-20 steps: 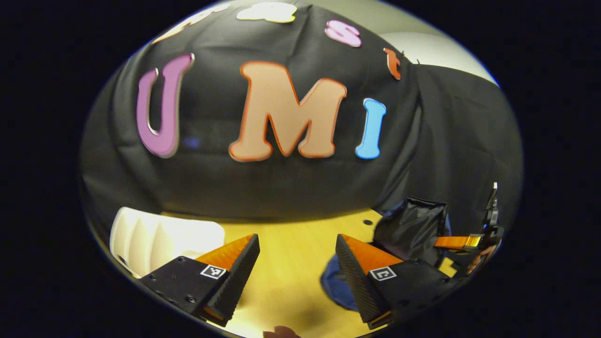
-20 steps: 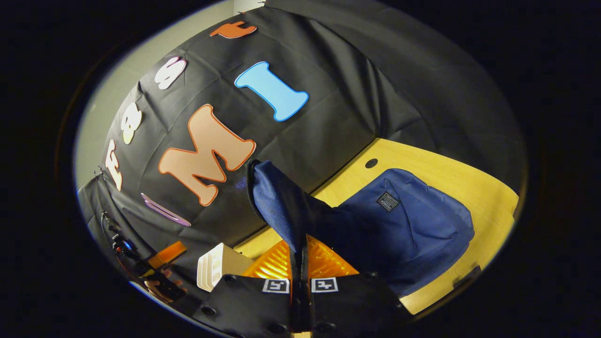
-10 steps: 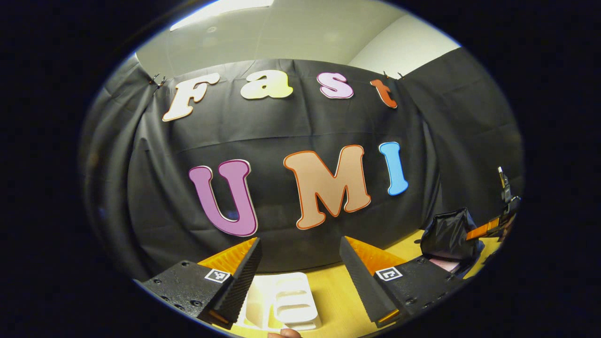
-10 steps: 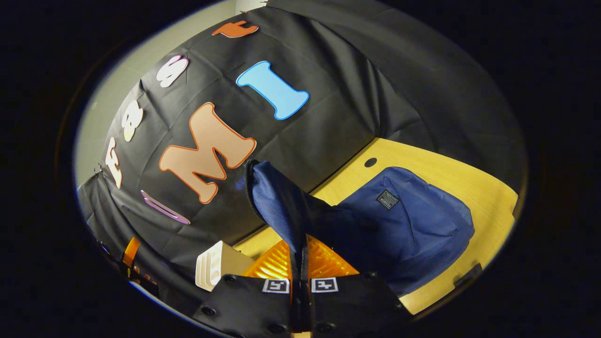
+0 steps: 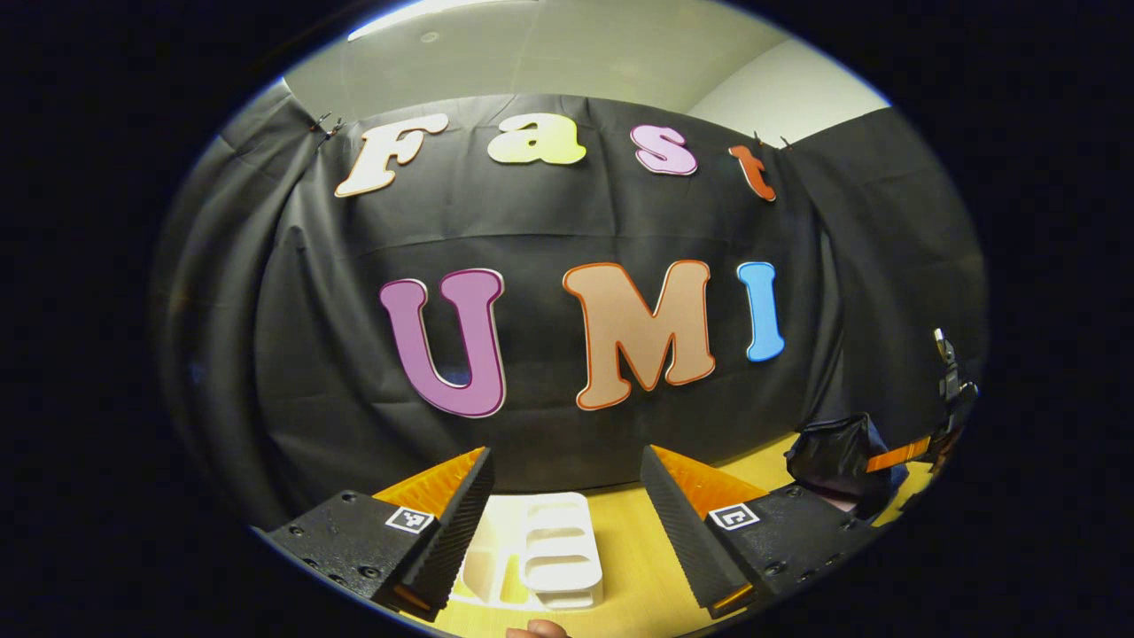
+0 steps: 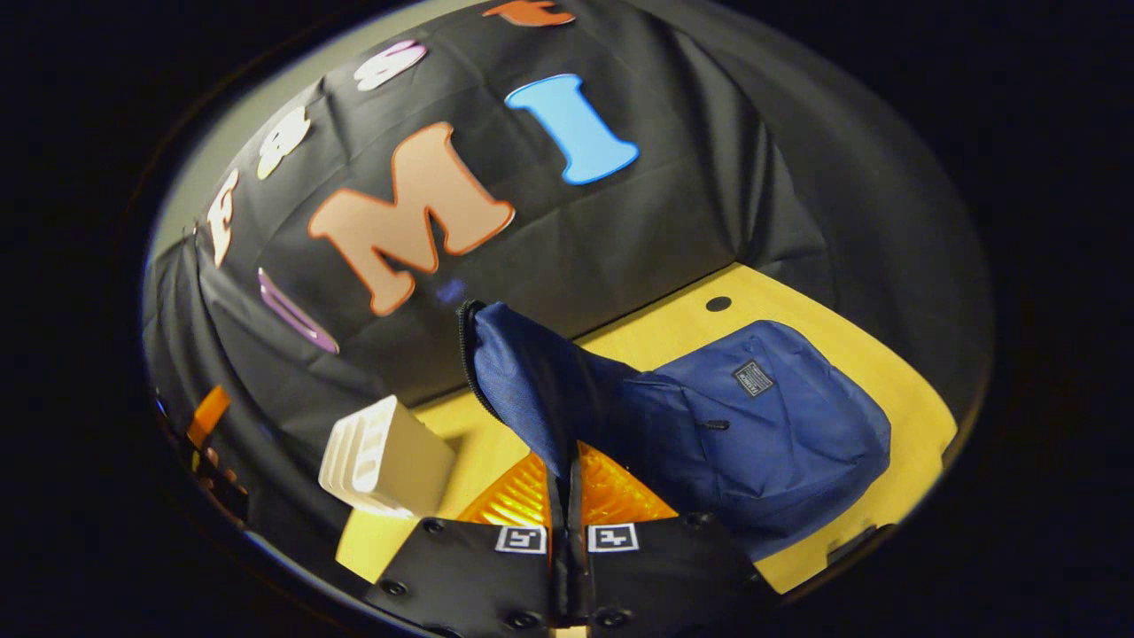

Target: Open the schoolbag, grab two books from the bookshelf and put them into the schoolbag.

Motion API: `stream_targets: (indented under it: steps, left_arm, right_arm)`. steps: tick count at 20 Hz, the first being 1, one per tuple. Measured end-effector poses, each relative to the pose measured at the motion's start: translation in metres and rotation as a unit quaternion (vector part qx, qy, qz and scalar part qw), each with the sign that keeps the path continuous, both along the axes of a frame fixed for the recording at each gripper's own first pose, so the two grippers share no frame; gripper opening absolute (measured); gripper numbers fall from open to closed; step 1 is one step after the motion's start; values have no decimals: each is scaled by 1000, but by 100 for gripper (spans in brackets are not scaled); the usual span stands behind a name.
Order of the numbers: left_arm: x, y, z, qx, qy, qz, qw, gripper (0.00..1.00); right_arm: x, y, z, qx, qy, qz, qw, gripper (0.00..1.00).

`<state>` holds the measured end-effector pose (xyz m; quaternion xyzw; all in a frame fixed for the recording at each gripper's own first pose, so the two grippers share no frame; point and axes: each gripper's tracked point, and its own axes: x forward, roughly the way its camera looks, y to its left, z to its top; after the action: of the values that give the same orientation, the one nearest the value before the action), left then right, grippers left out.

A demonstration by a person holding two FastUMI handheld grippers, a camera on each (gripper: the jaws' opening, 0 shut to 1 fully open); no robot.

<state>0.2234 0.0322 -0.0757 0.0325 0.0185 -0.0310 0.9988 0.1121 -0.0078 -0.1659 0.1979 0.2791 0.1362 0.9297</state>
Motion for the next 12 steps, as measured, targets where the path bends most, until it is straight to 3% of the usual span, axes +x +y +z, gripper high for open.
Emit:
stream_targets:
  steps: [1, 3, 6, 9, 12]
  left_arm:
    - [-2, 2, -1, -3, 1, 1, 1000, 96]
    - [-8, 5, -1, -9, 2, 2, 1000, 100]
    - [-9, 10, -5, -14, 5, 5, 1000, 96]
    - [-10, 13, -7, -18, 5, 8, 1000, 100]
    - [-10, 17, -12, -21, 12, 10, 1000, 100]
  right_arm:
    - [-2, 7, -4, -24, 0, 14, 1000, 3]
    - [-5, 20, -14, -74, 1, 43, 996, 4]
    - [-12, 39, -34, -154, 6, 94, 984, 4]
    - [-22, 54, -59, -246, 6, 152, 957, 3]
    - [-31, 64, -83, -331, 6, 203, 921, 4]
